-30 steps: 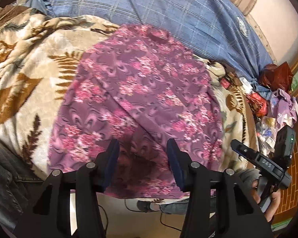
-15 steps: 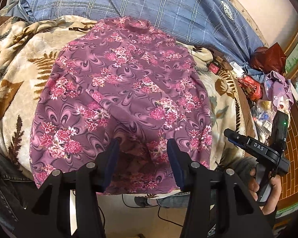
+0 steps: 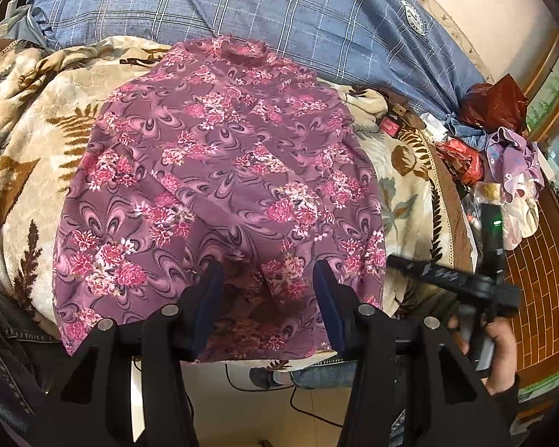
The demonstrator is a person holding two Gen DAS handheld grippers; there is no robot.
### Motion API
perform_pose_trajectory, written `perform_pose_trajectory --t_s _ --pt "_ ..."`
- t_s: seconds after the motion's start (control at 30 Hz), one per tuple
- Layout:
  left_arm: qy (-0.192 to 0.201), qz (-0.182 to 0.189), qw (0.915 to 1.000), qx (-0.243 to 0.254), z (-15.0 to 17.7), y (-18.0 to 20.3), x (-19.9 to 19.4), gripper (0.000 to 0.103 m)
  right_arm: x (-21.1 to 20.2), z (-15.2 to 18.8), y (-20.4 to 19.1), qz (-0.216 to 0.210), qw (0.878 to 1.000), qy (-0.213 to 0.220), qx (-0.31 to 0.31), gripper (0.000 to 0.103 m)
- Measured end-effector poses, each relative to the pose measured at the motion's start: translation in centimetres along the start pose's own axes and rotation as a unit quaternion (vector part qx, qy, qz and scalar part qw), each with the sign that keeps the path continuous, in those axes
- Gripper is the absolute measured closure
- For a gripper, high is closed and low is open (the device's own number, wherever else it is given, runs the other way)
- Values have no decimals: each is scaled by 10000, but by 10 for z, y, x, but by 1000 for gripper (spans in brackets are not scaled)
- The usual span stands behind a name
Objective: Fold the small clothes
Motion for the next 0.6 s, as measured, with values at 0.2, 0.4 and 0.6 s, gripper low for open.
perform_pose_trajectory --t_s 0.2,0.4,0.6 --pt "-35 29 10000 -76 6 -1 1 55 2 11 -13 107 9995 -53 -287 103" --pt "-134 62 9998 110 11 12 10 55 -32 6 -7 -421 9988 240 -67 103" --pt "-221 91 9989 404 21 29 17 55 -31 3 -12 -625 9974 283 -226 92"
Point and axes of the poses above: each gripper's, at about its wrist camera, not at the fingertips, and x roughly the way its jaws point, y to its right, z to its underside, the point moved 5 cm from there along x, roughly the way its jaws point, and after that the axes turned 3 degrees about z, right-handed, at the moved point
